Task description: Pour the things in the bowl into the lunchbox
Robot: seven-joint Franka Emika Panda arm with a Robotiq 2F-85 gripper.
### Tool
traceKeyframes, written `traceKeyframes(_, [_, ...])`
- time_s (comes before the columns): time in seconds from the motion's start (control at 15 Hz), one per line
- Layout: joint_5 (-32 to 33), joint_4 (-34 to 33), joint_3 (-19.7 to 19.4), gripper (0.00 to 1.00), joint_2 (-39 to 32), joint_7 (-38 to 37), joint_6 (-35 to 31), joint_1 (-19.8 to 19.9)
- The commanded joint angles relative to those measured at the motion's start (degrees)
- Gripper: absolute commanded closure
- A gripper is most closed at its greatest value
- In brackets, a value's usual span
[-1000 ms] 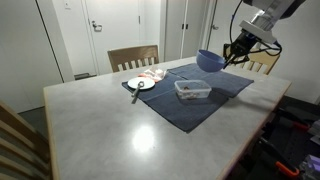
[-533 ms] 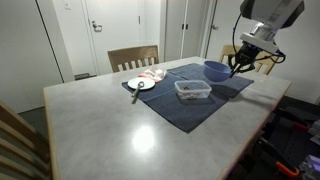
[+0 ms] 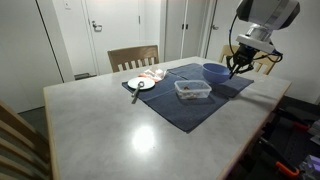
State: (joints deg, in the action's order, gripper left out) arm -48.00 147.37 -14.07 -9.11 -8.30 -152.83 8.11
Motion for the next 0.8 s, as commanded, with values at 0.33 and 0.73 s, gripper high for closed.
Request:
traceKeyframes(0.33, [19.86,1.16,-0.73,0.26,4.89,-13.95,-0.74,-0.61])
traceKeyframes(0.73, [47.37,2.0,1.88,0.0,20.08,-29.24,5.38,-0.57])
